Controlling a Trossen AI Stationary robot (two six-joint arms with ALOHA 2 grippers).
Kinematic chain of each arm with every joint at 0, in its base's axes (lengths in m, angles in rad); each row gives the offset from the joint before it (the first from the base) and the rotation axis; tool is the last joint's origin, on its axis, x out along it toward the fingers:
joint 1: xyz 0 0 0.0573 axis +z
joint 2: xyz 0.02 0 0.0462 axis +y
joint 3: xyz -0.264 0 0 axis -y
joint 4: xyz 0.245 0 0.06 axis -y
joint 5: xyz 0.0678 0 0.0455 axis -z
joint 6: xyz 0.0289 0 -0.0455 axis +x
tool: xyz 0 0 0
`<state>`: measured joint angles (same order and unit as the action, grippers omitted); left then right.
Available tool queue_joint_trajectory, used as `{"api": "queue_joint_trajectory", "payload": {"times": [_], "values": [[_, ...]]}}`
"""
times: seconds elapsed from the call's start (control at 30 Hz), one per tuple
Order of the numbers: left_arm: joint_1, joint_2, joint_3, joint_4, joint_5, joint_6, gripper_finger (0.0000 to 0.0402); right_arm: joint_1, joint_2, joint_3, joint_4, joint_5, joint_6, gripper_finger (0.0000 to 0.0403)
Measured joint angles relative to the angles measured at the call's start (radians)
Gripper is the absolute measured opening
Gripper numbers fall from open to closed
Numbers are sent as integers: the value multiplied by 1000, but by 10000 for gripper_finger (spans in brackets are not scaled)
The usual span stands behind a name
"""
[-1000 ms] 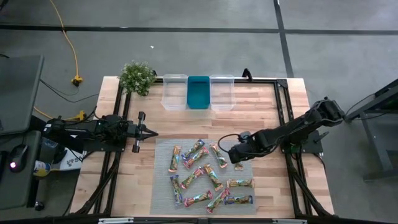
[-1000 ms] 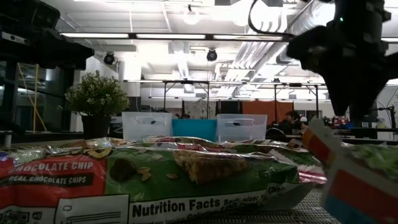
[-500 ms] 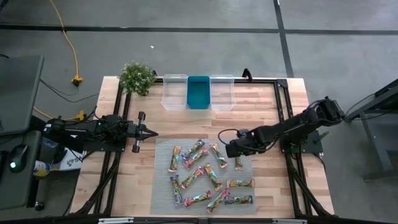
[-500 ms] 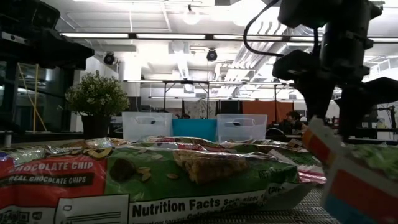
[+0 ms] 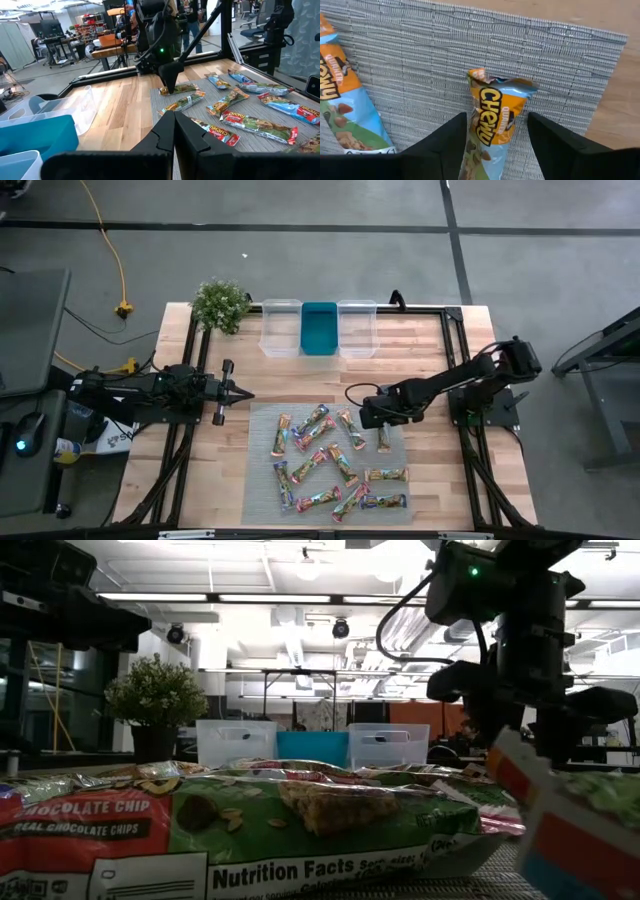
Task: Pick and place Granola Bars by type
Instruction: Put the orange granola bar into the right transparent bin
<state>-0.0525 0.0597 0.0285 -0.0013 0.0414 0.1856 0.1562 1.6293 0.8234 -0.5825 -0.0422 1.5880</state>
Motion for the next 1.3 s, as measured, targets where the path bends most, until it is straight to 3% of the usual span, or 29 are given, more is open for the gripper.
{"api": "queue_joint_trajectory", "payload": {"times": [0.5,1.3], "values": [[0,0,0,0,0,0,1,-1,23,3,15,10,8,195],[0,0,0,0,0,0,1,-2,26,0,15,0,5,135]]}}
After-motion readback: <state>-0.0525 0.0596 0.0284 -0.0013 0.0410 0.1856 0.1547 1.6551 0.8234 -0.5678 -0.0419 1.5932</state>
